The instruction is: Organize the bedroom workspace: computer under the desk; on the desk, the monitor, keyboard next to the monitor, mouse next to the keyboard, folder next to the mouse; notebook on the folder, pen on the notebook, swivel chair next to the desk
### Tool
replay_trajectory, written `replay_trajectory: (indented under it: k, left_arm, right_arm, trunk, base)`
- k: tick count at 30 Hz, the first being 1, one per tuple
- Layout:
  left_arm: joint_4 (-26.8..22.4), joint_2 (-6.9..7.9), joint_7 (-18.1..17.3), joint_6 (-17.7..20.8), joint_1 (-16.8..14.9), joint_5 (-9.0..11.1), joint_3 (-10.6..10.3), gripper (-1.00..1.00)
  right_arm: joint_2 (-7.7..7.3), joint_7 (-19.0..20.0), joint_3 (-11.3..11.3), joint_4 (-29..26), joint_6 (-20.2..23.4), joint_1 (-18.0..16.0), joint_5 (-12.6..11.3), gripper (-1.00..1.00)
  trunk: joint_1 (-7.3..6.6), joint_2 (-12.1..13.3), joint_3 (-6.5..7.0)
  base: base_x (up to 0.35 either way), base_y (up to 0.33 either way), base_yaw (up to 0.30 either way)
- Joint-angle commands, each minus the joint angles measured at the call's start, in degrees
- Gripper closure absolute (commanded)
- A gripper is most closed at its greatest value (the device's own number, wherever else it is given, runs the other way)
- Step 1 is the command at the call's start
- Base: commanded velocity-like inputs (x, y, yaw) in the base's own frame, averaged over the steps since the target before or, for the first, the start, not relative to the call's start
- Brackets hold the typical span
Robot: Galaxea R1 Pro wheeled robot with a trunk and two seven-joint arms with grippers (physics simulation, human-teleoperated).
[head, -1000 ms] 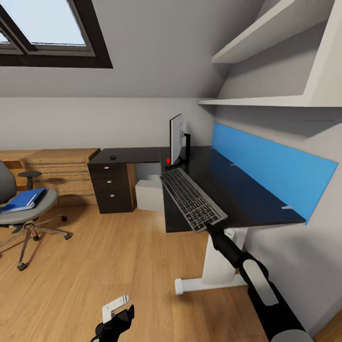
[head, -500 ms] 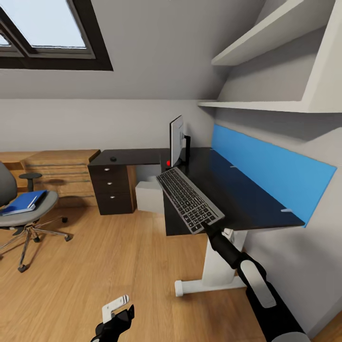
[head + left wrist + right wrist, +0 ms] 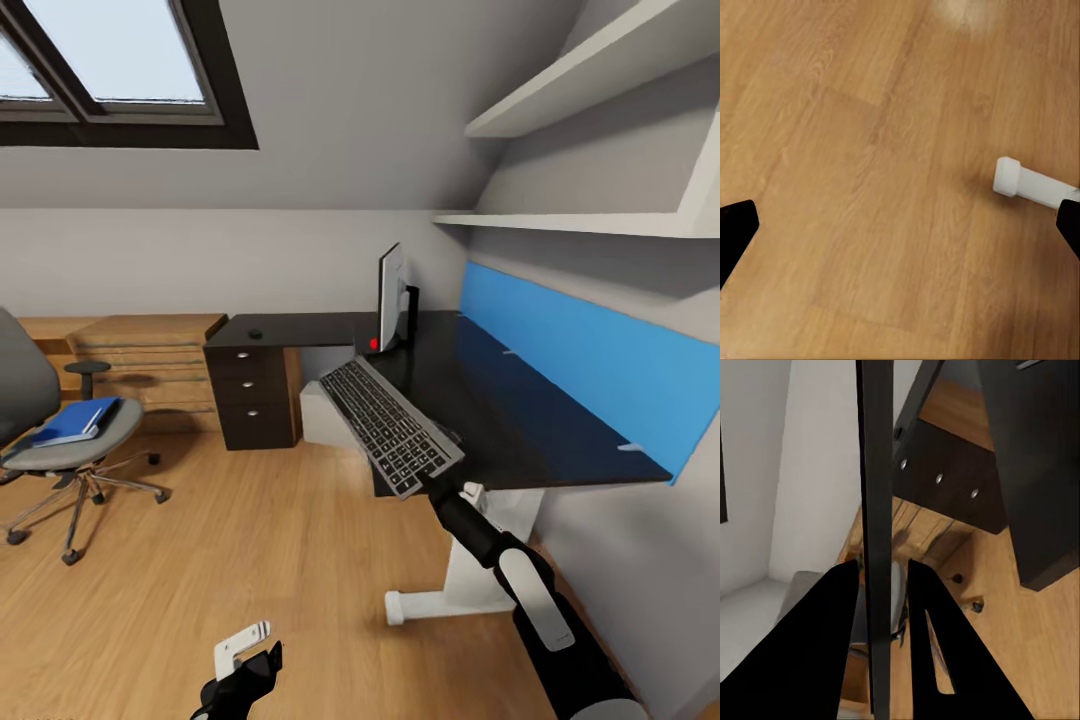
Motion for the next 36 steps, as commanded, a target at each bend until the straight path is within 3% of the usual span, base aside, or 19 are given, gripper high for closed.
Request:
replay_trajectory:
  k: [1, 18, 36]
  left_arm:
    - [-0.07, 0.03, 0.43, 0.18, -0.03, 0.55, -0.13, -1.00]
    - [-0.07, -0.03, 0.43, 0.19, -0.03, 0.55, -0.13, -1.00]
    - [-0.07, -0.05, 0.43, 0.21, -0.03, 0.54, -0.18, -1.00]
  right_arm:
    - [-0.15, 0.13, 0.52, -0.04, 0.21, -0.04, -0.44, 1.00]
    - [-0.04, 0.54, 2.53, -0.25, 0.09, -0.03, -0.63, 1.00]
    - [-0.34, 0.45, 2.62, -0.17, 0.25, -0.04, -0.18, 1.00]
  trunk:
    - [0.00, -0.03, -0.06]
    - [0.00, -0.03, -0.06]
    - [0.00, -0.03, -0.06]
  base:
    - [0.000, 0.290, 0.021]
    - [0.000, 0.296, 0.002]
    - [0.011, 0.300, 0.000]
